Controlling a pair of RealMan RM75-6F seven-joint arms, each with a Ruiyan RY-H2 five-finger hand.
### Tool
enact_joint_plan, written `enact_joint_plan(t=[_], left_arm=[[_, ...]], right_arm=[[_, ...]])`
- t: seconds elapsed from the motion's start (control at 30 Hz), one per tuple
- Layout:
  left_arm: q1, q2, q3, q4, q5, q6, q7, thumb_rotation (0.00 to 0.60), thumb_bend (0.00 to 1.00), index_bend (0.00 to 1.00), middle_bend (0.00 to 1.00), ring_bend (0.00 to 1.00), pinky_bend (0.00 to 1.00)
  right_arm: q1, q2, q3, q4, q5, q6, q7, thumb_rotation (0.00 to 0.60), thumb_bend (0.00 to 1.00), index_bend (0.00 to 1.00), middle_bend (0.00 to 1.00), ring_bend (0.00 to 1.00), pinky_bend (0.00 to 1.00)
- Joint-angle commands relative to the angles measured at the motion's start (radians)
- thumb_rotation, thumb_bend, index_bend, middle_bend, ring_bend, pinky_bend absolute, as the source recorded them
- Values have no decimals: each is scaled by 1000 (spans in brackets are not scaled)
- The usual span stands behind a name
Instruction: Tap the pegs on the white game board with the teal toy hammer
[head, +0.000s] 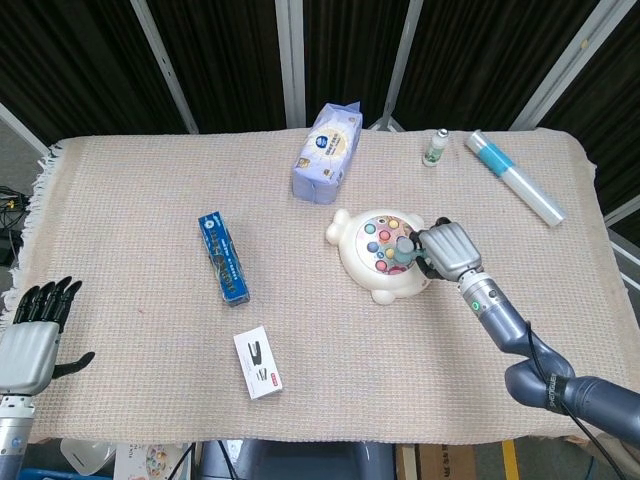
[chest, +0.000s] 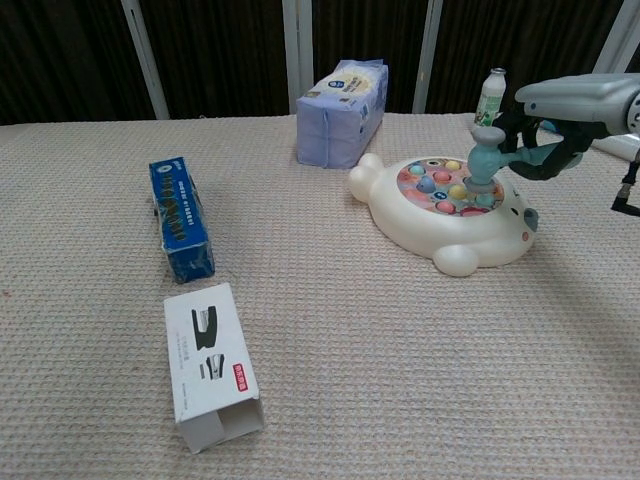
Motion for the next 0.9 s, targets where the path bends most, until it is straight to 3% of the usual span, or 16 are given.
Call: enact_joint_plan(t=[0.03,0.47,0.9], left_arm=[[1,-1,1,3,-1,1,-2,600,134,0,0,0,0],[1,-4,3,3,0,4,0,600,134,0,0,0,0],[-1,-9,3,11,1,4,-8,600,134,0,0,0,0]], right_arm=[[7,-4,-5,5,14,-5,-10,600,730,943,774,540,270],[20,-21,-32,38,45,-19,-25,600,733,954,782,546,270],[30,19,-26,-21,68,6,-50,600,733,954,782,547,270]])
